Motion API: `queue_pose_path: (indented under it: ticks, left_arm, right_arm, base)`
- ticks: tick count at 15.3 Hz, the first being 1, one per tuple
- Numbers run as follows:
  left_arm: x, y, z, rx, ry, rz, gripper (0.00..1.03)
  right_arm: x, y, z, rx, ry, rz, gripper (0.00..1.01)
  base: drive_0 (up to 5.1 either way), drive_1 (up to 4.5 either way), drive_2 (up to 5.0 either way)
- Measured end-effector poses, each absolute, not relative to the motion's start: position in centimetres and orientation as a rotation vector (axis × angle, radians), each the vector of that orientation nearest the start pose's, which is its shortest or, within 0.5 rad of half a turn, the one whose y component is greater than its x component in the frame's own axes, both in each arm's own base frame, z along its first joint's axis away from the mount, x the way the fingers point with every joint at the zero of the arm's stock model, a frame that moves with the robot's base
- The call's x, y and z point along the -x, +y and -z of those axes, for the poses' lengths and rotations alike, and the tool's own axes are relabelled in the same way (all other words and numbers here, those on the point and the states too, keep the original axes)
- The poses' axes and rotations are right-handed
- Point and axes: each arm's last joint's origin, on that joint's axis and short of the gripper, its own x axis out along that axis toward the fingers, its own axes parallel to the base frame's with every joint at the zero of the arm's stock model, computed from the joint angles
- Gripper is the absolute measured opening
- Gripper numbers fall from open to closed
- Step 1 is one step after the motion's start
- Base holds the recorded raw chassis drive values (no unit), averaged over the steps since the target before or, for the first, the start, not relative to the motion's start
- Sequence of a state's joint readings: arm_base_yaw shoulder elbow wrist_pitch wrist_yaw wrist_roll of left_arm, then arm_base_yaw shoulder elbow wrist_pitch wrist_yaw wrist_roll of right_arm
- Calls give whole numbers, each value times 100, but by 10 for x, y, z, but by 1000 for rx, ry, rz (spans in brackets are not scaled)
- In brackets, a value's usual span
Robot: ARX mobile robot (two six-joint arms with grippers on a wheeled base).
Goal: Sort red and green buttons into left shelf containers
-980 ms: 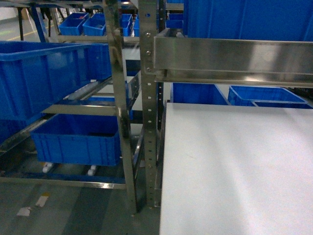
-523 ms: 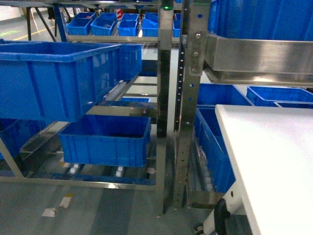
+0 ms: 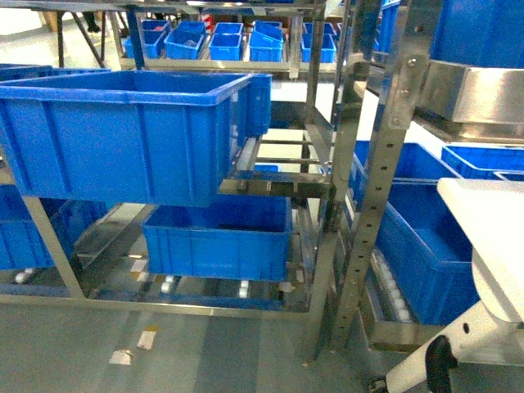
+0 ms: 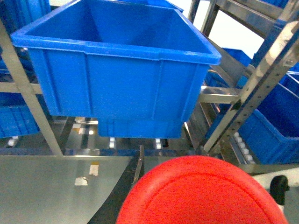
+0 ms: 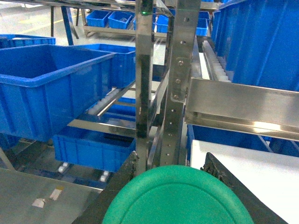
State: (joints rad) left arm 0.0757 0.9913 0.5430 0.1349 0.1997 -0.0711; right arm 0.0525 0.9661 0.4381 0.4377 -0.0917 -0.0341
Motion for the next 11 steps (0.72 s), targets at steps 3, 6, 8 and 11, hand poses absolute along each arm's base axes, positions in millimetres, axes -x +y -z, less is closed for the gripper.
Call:
queue_pose_path:
  ticks: [3, 6, 8, 11]
  left_arm:
    - [-213, 11, -243, 114, 316, 110, 27]
    - [-213, 11, -243, 114, 315, 110, 27]
    - [-213, 11, -243, 113, 314, 110, 27]
    - [-213, 11, -243, 113, 313, 108, 27]
  right_arm:
    - [-208, 14, -240, 32, 87, -146, 35]
    - [-208, 14, -241, 32, 86, -146, 35]
    - [-208, 14, -240, 32, 88, -145, 35]
    - [-208, 14, -241, 32, 85, -146, 35]
  base:
    - [-505, 231, 231]
    - [-505, 231, 231]
    - [-505, 231, 231]
    - [-505, 231, 231]
